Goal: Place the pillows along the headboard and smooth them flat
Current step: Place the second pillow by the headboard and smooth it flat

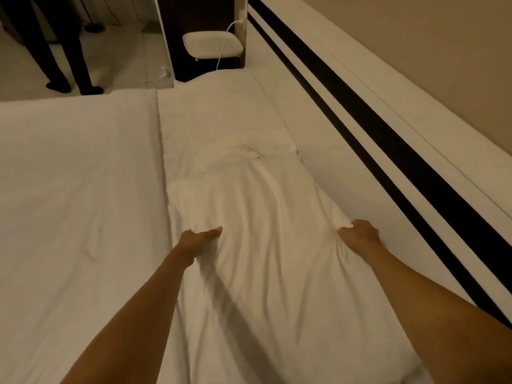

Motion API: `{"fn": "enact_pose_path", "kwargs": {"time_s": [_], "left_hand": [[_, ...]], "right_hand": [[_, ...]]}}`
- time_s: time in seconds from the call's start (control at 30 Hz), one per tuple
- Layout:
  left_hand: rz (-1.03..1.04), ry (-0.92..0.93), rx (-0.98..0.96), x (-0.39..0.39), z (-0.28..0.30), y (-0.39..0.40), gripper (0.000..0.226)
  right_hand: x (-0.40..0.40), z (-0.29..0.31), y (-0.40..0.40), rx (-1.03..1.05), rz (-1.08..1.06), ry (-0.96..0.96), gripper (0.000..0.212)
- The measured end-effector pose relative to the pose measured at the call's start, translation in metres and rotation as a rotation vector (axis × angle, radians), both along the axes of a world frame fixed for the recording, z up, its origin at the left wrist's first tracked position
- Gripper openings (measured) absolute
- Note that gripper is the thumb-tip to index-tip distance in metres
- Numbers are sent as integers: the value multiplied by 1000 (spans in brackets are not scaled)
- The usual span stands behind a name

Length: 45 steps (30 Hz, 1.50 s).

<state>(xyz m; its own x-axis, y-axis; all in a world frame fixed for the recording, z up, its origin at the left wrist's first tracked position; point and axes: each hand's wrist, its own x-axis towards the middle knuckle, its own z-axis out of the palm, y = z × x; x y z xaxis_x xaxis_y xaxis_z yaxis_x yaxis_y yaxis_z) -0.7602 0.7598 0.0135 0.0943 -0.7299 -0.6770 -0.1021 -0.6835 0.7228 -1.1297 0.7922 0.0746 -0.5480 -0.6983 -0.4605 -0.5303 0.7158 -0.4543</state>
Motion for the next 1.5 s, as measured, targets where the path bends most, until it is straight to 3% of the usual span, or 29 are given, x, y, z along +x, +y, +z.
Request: {"fn": "enact_pose_path", "kwargs": {"time_s": [0.17,0.43,0.7,0.77,0.87,0.93,1.03,1.2,1.37,1.5], "left_hand": [[-71,-48,-10,-12,-16,-22,81],[-156,-125,77,-27,-84,-39,86],[-220,-209,81,-21,-126,-39,75],[-240,-262,90,-25,-122,-44,84],[-336,-502,80,-33,-103,-51,114],[-443,-644,-56,-34,-92,-58,117],[-648,-752,-355,-45,-79,-74,95],[-982,-819,-774,-113,-74,-93,65],[-1216,-772,-914,-209,-96,-109,62],[-1285,-805,-929,-255,-126,-118,61]], "right_hand": [[-9,-24,2,61,-19,39,52],[-23,-80,0,8,-71,143,38],[-14,-126,8,-1,-191,260,44],[-11,-123,6,3,-200,284,43],[0,-114,0,-29,-206,412,38],[12,-110,-2,-119,-196,507,38],[41,-112,-4,-312,-160,537,43],[78,-138,-5,-332,-103,525,53],[72,-183,5,-188,-117,574,61],[66,-207,2,-201,-144,583,63]]}}
